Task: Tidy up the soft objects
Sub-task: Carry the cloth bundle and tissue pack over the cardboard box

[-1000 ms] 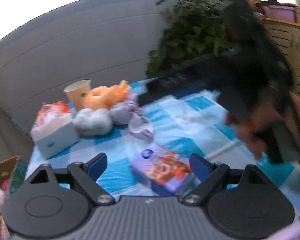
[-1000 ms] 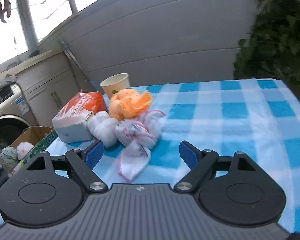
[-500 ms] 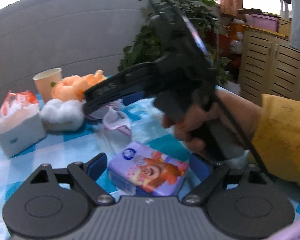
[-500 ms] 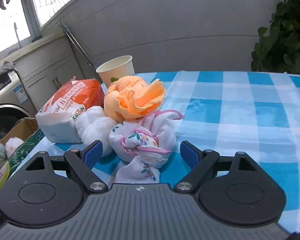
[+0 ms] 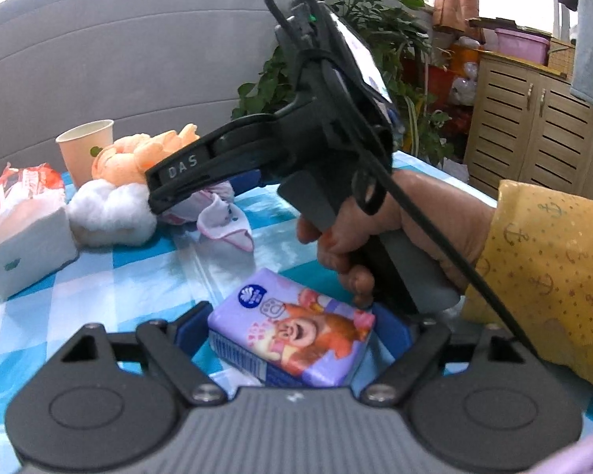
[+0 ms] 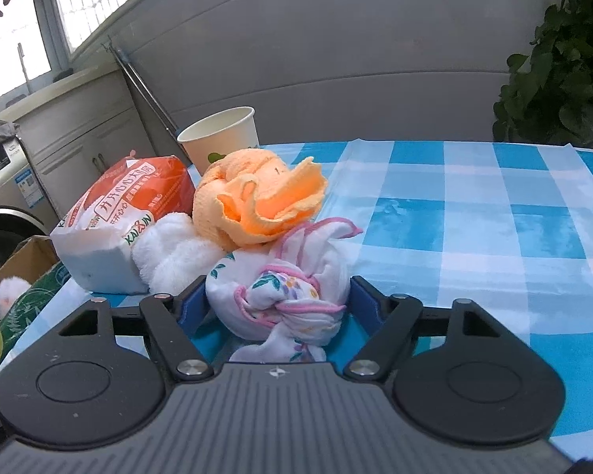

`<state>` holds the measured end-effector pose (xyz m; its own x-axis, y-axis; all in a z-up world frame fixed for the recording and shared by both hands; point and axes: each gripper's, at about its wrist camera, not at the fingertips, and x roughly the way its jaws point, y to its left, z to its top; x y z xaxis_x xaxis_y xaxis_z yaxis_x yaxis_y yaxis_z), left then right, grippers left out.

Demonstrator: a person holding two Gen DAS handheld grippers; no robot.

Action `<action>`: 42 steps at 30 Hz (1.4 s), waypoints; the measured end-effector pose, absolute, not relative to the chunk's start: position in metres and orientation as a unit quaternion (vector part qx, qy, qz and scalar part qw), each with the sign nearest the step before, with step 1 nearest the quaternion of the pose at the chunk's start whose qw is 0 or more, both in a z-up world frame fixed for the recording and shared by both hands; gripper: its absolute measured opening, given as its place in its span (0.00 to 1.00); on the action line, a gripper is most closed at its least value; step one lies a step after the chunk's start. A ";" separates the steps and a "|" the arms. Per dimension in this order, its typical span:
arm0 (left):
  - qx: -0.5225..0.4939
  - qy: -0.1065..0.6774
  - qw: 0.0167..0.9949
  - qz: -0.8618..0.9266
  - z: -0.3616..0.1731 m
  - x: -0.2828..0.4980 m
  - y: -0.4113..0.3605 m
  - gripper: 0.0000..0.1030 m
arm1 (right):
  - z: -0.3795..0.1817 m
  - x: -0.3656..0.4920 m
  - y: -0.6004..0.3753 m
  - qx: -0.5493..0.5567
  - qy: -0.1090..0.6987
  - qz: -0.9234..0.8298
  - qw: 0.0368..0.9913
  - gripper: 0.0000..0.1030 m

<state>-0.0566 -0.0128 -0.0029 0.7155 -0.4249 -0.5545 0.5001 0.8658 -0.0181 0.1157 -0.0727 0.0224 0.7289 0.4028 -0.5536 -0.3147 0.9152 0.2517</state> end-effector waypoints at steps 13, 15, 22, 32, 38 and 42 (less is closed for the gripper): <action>0.027 0.286 0.937 -0.197 0.001 -0.061 0.025 0.83 | 0.026 0.083 -0.087 0.085 0.291 0.150 0.941 0.89; 0.025 0.286 0.940 -0.186 0.002 -0.062 0.033 0.83 | 0.026 0.075 -0.088 0.086 0.289 0.143 0.943 0.89; 0.019 0.279 0.949 -0.147 0.005 -0.064 0.056 0.83 | 0.027 0.048 -0.087 0.090 0.288 0.127 0.945 0.89; 0.017 0.270 0.959 -0.079 0.016 -0.069 0.080 0.83 | 0.027 0.019 -0.080 0.097 0.289 0.123 0.944 0.89; 0.017 0.262 0.964 -0.038 0.026 -0.071 0.095 0.83 | 0.028 0.005 -0.067 0.097 0.295 0.130 0.941 0.89; 0.016 0.256 0.966 -0.013 0.033 -0.074 0.106 0.83 | 0.034 0.001 -0.056 0.094 0.294 0.141 0.941 0.89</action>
